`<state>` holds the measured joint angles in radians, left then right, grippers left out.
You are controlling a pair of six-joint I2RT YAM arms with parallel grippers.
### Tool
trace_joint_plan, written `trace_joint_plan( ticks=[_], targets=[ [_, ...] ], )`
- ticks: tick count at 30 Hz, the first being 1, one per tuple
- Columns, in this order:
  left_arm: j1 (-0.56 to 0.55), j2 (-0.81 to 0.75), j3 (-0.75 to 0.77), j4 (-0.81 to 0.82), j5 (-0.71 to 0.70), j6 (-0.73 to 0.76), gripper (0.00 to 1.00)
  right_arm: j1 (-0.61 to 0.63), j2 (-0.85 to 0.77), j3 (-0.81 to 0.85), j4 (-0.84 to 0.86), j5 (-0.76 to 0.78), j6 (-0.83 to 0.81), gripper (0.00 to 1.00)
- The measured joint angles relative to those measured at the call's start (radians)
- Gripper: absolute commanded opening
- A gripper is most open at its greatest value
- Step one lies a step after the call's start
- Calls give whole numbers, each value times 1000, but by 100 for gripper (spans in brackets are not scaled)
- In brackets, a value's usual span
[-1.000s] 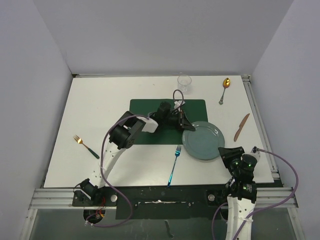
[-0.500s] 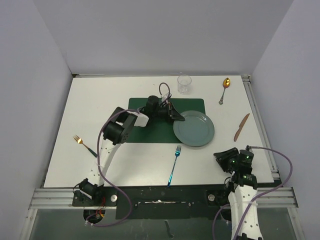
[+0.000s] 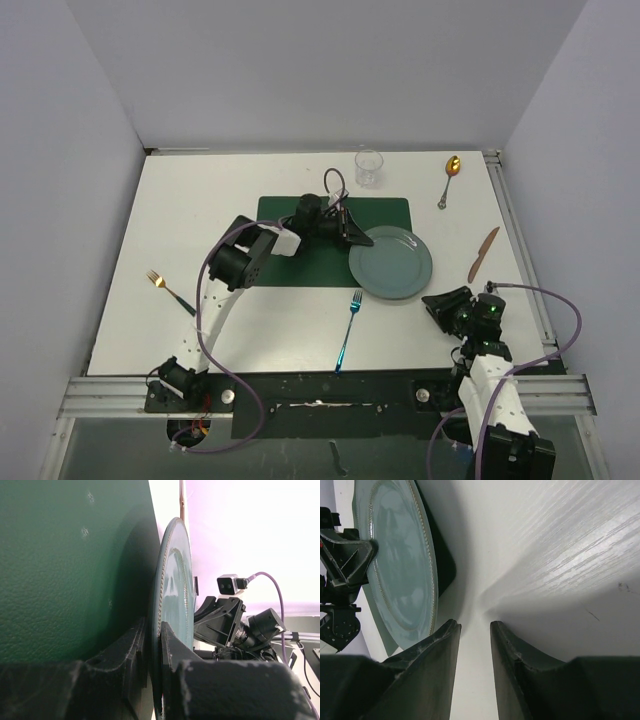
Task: Set the dinner table for one person
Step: Place the plate at the center of the board.
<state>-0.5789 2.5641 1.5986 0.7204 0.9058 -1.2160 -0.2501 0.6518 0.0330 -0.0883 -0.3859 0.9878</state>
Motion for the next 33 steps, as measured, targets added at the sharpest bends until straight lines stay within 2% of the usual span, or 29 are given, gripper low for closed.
trace_joint_plan(
  ticks=[10,15,25,28,33],
  targets=[
    [0,1,0,3,7,-3,0,0,-35,-19,14,1,27,33],
    [-1,2,0,3,14,-3,0,0,-39,-29,53,-15,107,33],
    [-1,2,0,3,21,-4,0,0,266,-29,429,-82,279,31],
    [-1,2,0,3,23,-4,0,0,340,-29,508,-83,298,26],
    [-2,2,0,3,31,-3,0,0,461,-29,609,-87,306,12]
  ],
)
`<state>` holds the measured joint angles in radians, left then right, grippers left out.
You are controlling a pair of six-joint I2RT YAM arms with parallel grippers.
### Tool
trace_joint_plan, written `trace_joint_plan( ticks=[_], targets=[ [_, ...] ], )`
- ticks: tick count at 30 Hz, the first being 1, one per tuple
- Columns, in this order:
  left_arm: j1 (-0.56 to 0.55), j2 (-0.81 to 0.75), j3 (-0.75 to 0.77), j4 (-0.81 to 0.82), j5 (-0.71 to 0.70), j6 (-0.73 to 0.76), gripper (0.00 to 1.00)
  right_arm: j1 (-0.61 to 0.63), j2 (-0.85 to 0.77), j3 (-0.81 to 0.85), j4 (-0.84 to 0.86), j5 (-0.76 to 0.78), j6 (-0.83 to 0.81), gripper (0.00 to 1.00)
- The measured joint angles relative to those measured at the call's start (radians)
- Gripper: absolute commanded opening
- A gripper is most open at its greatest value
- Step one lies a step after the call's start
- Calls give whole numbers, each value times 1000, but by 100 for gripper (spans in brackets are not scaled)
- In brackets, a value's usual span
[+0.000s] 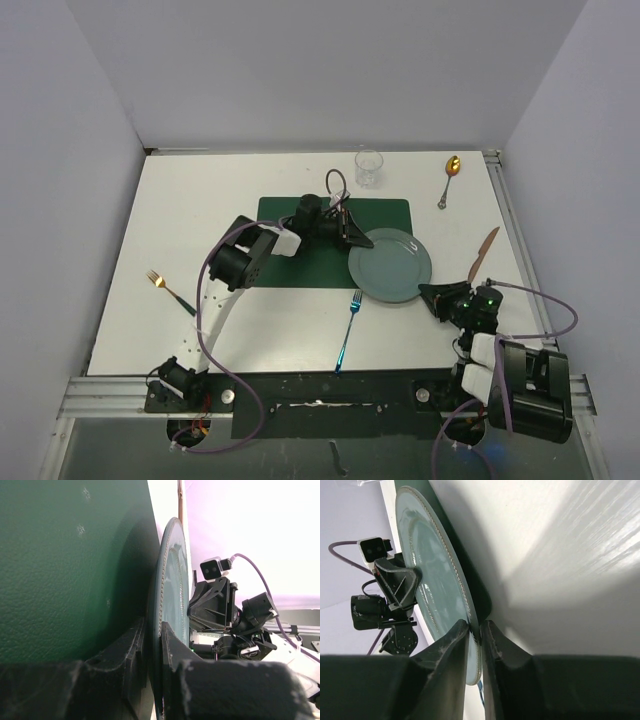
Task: Set the dinner table for one person
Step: Place the plate at the center of the board.
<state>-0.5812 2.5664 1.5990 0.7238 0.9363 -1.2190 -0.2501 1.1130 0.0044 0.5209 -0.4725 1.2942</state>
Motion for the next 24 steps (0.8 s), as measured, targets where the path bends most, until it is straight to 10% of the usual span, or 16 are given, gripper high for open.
trace_joint_plan(
  ticks=[16,24],
  targets=[
    [-1,1,8,-9,-19,1,0,-6,137,0,179,-11,-11,0],
    [-20,0,97,-154,-21,85,0,-12,-179,-1,-29,0,-65,0]
  ],
)
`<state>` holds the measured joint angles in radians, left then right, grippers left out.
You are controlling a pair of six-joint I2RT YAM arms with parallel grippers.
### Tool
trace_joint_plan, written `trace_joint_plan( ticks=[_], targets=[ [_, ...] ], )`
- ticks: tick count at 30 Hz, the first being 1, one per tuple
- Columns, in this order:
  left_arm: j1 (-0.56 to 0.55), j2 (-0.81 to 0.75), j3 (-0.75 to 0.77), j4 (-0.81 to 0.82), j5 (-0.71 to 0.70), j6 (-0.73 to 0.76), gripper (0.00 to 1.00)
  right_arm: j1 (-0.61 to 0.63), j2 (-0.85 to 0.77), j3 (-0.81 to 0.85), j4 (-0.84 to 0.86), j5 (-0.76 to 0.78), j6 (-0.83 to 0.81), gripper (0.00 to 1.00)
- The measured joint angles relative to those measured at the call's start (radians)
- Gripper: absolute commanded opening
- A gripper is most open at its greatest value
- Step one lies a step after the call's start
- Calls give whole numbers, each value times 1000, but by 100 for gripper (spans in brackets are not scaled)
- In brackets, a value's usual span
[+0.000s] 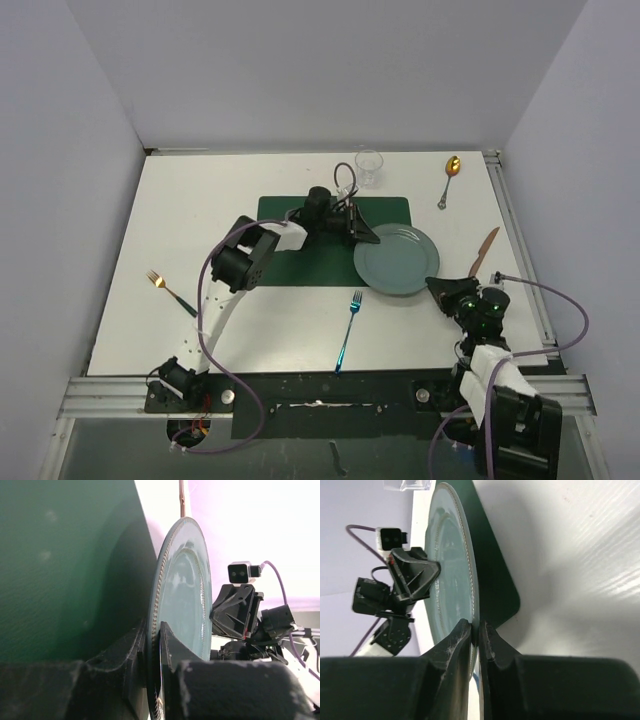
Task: Set the dinner table for one person
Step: Place the plate at the center of the board.
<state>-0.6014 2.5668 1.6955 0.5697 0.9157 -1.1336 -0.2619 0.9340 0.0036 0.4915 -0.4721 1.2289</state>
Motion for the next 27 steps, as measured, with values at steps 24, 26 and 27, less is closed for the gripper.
trace_joint_plan(
  ticks=[24,26,27],
  targets=[
    [-99,221,556,-244,2,93,0,-6,-475,58,-634,129,-111,0],
    [-104,251,579,-221,13,52,0,-6,-521,58,-682,144,-111,0],
    [-106,265,587,-204,18,29,0,-6,-551,58,-714,154,-111,0]
  ],
)
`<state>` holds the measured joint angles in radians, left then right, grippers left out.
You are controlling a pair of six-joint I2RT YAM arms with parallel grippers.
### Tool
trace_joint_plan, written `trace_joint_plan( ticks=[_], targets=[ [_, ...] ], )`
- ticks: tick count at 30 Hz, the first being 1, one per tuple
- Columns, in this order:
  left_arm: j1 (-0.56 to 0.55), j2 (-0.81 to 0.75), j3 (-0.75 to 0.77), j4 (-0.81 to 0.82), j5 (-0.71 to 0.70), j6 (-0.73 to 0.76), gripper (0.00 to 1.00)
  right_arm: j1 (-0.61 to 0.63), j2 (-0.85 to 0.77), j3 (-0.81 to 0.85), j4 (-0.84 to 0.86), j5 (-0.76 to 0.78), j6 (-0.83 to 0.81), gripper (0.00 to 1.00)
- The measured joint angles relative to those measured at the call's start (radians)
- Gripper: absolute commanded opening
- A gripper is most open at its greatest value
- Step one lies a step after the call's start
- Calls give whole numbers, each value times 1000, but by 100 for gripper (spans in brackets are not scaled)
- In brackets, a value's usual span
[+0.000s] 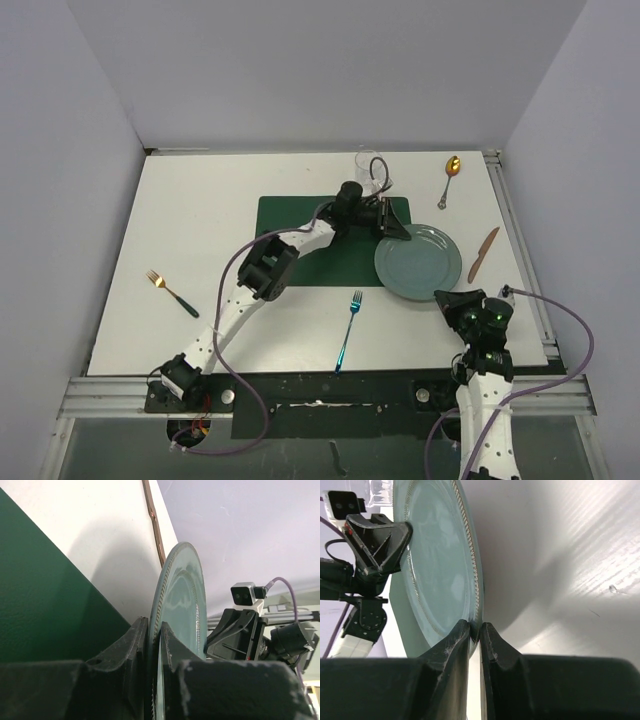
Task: Set the dinner table for one person
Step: Place the plate at the center of the board.
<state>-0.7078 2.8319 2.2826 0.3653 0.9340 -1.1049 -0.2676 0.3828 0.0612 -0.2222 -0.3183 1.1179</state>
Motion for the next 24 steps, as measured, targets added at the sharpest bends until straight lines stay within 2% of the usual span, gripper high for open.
trace_joint_plan(
  ticks=[8,24],
  targets=[
    [-17,116,77,129,24,-167,0,0,-118,5,-129,43,-8,0],
    [-32,129,72,227,41,-216,0,0,-167,23,-239,57,-14,0]
  ],
)
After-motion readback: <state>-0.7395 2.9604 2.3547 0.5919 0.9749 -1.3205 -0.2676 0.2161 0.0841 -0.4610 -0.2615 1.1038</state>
